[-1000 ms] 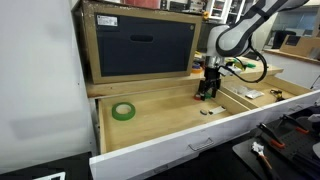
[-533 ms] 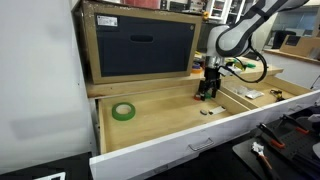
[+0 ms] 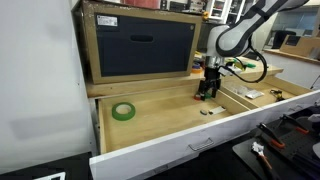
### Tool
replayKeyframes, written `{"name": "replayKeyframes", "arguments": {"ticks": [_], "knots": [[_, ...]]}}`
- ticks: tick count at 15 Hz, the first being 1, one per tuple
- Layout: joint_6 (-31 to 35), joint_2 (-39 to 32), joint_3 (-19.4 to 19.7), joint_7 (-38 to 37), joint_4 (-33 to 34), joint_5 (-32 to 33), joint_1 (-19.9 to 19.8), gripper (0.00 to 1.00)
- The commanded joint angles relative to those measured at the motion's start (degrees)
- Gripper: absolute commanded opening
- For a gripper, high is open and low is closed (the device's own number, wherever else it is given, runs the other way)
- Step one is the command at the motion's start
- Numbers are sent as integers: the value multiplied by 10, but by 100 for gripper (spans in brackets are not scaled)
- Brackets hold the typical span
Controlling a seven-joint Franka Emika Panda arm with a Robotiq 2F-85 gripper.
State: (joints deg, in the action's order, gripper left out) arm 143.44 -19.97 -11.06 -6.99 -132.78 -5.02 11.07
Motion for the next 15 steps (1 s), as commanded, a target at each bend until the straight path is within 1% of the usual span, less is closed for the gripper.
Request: {"name": "replayKeyframes", "arguments": {"ticks": [1,4,6,9,12,15], "knots": [[-1,0,3,1,1,-2,3,100],[-1,0,3,1,1,-2,3,100],[2,4,8,-22,-1,7,12,100],[5,-1,13,-48,10,14,21,100],[-7,-10,15,-52,24,14,22,100],[-8,-15,27,-60,33,34,26,100]]}}
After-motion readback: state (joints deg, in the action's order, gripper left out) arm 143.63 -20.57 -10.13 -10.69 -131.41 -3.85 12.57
